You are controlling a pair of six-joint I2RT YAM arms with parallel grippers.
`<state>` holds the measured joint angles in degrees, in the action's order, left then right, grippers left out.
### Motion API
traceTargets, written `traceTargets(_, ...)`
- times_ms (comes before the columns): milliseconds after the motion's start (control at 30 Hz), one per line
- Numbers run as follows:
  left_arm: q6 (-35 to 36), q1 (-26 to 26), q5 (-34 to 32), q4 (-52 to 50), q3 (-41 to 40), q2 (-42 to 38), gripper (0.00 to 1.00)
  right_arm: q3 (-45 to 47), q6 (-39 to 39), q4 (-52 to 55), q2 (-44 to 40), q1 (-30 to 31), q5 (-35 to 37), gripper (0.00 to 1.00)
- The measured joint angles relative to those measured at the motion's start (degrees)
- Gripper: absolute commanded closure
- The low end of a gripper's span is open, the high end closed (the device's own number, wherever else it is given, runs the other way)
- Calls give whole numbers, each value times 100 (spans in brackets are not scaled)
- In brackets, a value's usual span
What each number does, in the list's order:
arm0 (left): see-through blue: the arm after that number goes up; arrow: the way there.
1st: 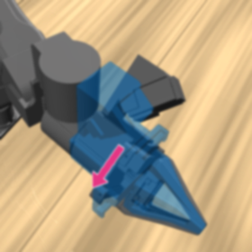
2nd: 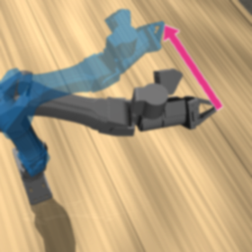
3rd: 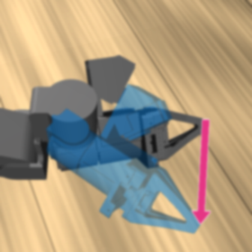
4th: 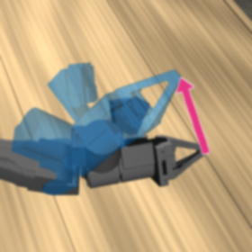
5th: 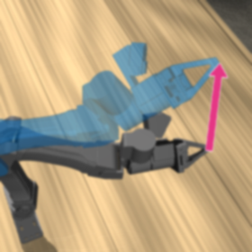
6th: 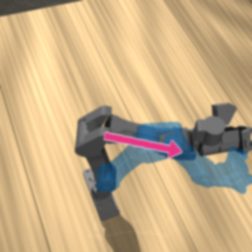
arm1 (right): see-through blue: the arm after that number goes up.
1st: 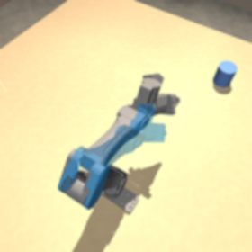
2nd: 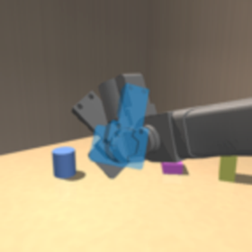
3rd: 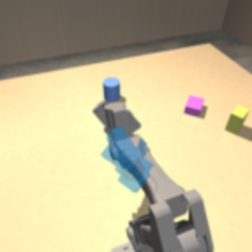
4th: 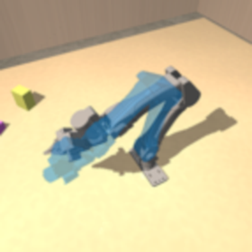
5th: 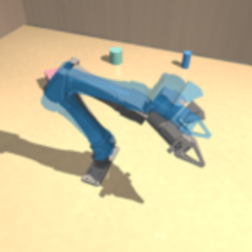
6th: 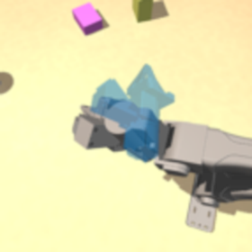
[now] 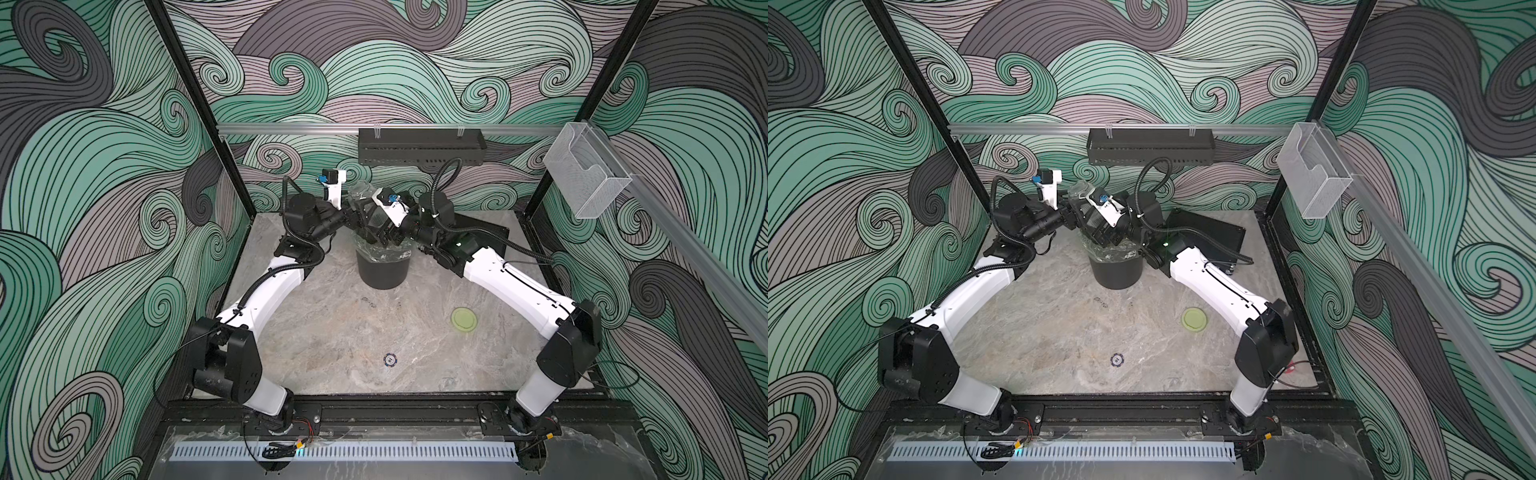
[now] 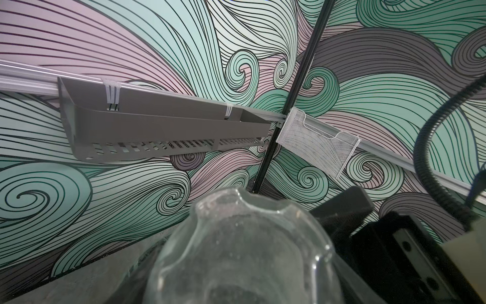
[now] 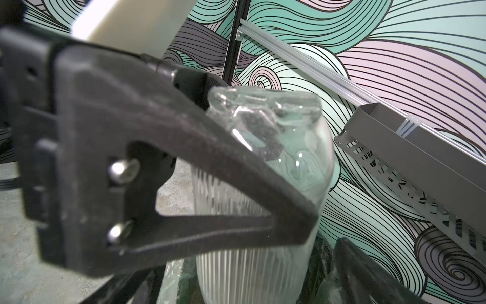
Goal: Empty expired oatmeal from jars
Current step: Pour the expired oatmeal into the trash bin.
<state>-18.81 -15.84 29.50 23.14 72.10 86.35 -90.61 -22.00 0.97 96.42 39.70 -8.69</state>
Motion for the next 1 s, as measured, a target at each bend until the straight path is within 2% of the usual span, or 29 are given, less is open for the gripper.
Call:
traceTargets(300,-151,9,-122,15,129,2,68,634,-52,-157,-608,0,205,1)
traceTargets(433,-428,35,-240,177,133,2,69,772,450,-26,-909,-26,509,1)
traceTargets(567,-863,59,-387,426,131,7,69,282,1851,748,-1064,-238,986,1)
traceTargets(700,-1405,116,-568,822,125,7,69,-634,3390,1755,-1023,-673,990,1)
traceTargets(867,-2312,267,-831,1633,24,15,69,-960,5768,2205,-1010,-1506,-214,1)
traceTargets(1000,-2848,348,-960,2100,-74,61,69,-466,7886,1488,-866,-2011,-1366,1)
